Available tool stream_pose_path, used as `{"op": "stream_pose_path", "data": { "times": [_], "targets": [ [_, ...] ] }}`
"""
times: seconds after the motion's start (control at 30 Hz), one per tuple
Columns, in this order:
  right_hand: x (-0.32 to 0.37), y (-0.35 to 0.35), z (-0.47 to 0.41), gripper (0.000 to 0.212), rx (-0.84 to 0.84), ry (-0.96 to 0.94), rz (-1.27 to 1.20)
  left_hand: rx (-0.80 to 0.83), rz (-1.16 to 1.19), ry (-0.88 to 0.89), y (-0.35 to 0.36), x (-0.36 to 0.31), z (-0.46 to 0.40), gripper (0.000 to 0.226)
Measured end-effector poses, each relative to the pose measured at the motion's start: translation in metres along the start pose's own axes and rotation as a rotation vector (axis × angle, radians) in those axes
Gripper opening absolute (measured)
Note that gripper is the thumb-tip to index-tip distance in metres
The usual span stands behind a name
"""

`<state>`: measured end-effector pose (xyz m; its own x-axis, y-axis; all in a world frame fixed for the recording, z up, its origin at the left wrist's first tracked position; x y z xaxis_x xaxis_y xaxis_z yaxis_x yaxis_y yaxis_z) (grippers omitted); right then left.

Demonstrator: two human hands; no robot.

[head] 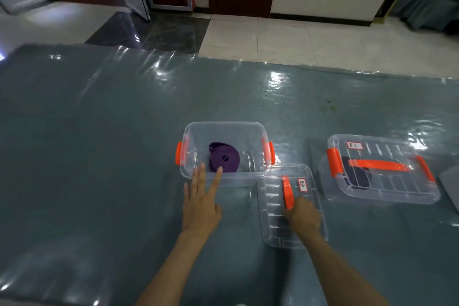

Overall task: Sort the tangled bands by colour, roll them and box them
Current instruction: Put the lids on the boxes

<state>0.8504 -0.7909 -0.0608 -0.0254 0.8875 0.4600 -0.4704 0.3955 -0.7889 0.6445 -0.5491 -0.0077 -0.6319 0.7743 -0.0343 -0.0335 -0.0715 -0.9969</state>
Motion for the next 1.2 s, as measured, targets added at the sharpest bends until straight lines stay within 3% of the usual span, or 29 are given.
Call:
{"op": "stream_pose_path", "data": {
  "times": [0.13,0.37,0.5,0.67,0.9,1.03,1.2],
  "targets": [
    [-0.021,-0.001,0.021,0.022,0.049,0.021,-0.095,-0.007,0.052,-0.014,-0.003,0.001,0.001,0.113],
    [-0.075,-0.010,0.061,0.020,-0.059,0.111,-0.431,-0.005,0.096,-0.003,-0.005,0.001,0.005,0.106],
    [-0.070,-0.028,0.066,0.023,-0.107,0.025,-0.541,-0.030,0.157,0.013,-0.009,0.000,0.004,0.087],
    [0.004,-0.054,0.051,0.024,-0.089,-0.198,-0.480,-0.113,0.319,0.006,-0.026,0.004,0.003,0.055],
    [0.145,-0.057,0.027,0.044,-0.057,-0.498,-0.035,-0.323,0.482,-0.158,-0.055,0.036,-0.017,0.042],
    [0.206,-0.032,0.015,0.038,0.043,-0.613,0.046,-0.282,0.542,-0.181,-0.058,0.047,-0.055,0.051],
    [0.258,0.002,0.003,0.046,0.120,-0.760,0.030,-0.135,0.531,-0.280,-0.039,0.062,-0.096,0.062]
  ]
}}
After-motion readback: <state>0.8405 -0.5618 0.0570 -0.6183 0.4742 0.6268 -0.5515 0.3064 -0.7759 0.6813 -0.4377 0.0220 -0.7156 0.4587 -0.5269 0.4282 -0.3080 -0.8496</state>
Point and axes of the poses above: each hand's wrist, its own z-axis away from the middle knuckle, its own y-axis out of the palm, x = y × z, the point moved 9 cm from there along -z, towards the middle knuckle, and after that the axes turned 15 degrees about -z, right-handed, at the moved point
